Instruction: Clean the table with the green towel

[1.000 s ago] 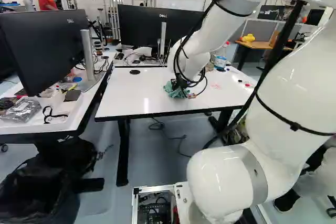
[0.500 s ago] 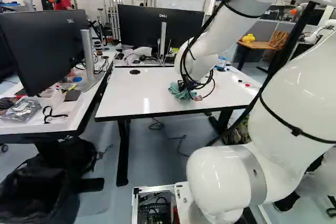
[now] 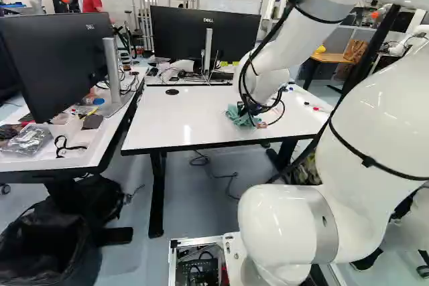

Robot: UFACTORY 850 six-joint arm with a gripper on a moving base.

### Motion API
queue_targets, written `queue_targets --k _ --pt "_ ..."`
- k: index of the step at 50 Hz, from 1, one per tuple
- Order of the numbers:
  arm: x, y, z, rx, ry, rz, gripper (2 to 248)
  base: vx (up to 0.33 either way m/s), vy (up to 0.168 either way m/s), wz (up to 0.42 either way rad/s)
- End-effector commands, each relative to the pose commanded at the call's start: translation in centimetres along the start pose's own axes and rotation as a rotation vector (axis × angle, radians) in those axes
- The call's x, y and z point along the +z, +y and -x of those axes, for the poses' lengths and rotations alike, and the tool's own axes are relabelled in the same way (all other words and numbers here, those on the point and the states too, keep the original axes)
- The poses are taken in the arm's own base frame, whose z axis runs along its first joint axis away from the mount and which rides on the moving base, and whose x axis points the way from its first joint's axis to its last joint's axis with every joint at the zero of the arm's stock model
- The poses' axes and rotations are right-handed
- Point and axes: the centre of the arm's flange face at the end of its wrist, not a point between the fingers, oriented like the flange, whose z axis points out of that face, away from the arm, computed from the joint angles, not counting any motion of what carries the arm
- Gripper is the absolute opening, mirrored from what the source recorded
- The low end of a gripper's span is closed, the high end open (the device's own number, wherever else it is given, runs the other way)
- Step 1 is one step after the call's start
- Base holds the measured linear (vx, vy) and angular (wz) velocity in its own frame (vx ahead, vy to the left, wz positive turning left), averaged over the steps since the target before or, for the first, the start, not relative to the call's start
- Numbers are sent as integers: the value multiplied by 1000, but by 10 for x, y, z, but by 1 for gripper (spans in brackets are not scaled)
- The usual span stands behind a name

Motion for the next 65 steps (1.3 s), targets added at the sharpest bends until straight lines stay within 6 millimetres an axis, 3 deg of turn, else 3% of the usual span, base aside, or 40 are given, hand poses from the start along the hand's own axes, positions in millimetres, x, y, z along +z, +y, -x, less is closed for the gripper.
queue_targets --k 19,30,45,65 --pt "13 27 -19 52 0 37 50 0 0 0" --pt "24 32 -36 59 2 41 50 0 0 0" --pt "36 18 -54 31 6 22 50 0 0 0" --pt "35 -15 -52 -26 6 -19 50 0 0 0"
